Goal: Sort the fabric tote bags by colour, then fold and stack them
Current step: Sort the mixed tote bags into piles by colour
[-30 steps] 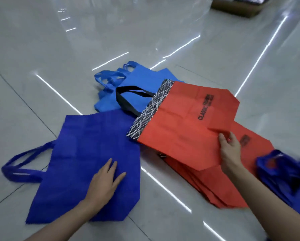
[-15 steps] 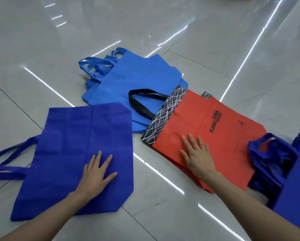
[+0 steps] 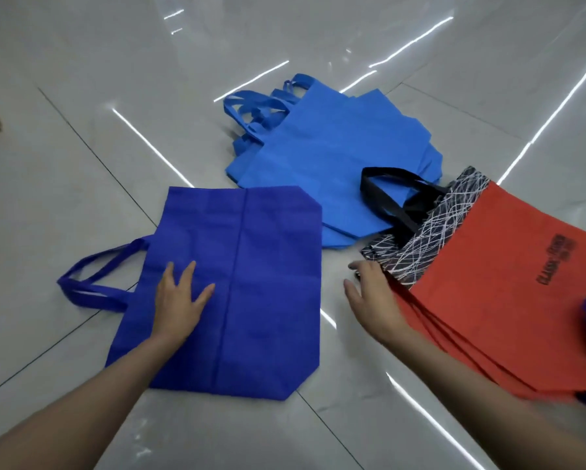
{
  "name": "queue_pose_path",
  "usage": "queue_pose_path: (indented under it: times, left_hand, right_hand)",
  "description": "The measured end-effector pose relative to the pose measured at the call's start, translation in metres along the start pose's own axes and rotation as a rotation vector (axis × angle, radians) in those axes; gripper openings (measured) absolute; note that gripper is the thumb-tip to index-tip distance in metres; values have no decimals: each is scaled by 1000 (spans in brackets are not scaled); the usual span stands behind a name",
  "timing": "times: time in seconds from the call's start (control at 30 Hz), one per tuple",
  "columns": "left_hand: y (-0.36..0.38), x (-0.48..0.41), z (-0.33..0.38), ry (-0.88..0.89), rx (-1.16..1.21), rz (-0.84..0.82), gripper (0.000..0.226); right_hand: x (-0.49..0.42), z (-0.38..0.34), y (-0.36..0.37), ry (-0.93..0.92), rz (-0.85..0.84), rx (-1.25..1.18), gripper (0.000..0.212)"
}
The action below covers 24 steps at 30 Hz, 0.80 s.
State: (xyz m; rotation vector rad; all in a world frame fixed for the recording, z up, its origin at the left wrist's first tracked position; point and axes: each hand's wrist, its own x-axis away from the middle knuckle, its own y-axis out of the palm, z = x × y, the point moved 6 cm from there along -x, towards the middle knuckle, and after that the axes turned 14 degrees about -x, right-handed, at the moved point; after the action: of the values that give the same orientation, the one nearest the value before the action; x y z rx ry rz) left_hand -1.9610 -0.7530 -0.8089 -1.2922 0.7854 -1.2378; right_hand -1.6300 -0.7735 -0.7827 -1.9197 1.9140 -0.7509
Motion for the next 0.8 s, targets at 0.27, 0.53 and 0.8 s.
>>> queue_pose_path:
  times: [0.27, 0.53, 0.8]
  left_hand:
    - [2, -32, -73, -441, 143, -79, 79]
    - [-24, -34, -68, -402, 517, 97, 29]
    - [-112, -40, 78, 85, 612, 119, 23]
  right_hand:
    - [-9, -3, 83, 675, 167, -691, 45]
    - [-11, -34, 60, 243, 162, -516, 16]
    - [-10, -37, -64, 62, 445, -551, 14]
